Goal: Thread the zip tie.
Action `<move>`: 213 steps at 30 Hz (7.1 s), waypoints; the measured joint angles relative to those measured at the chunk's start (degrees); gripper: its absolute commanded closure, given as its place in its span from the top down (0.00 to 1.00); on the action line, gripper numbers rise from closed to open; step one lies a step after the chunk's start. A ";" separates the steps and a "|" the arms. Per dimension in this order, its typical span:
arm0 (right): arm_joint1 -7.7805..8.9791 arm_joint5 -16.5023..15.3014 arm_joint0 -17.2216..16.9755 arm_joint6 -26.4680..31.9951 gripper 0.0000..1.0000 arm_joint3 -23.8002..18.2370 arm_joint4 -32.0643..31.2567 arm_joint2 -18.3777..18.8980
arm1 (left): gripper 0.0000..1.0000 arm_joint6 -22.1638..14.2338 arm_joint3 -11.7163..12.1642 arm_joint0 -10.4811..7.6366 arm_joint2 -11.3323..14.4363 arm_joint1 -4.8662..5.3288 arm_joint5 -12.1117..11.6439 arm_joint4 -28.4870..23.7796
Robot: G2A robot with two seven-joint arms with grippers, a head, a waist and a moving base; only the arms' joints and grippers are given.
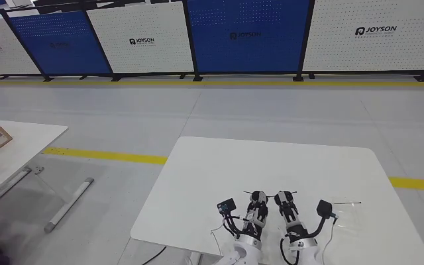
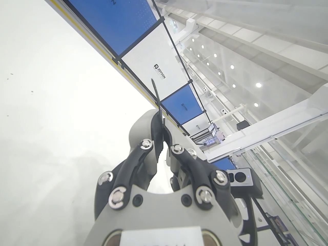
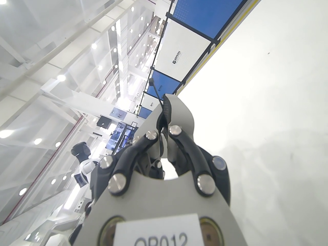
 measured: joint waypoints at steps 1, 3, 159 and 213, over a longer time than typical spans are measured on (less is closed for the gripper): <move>0.02 0.15 -0.01 0.30 0.00 -0.12 -0.11 0.03 | 0.00 0.00 -0.04 0.05 0.02 -0.01 -0.11 0.16; 0.04 0.37 -0.08 0.64 0.00 -0.30 -0.24 0.09 | 0.00 -0.04 -0.13 0.16 0.07 -0.01 -0.28 0.48; 1.40 -2.87 2.85 0.99 0.26 3.13 -28.16 -1.09 | 0.00 -7.78 -11.67 4.06 -5.64 -0.94 1.54 -16.39; 1.77 -3.35 2.83 2.41 0.09 2.65 -28.84 -1.57 | 0.00 -6.34 -10.38 3.94 -4.44 -1.03 1.31 -14.48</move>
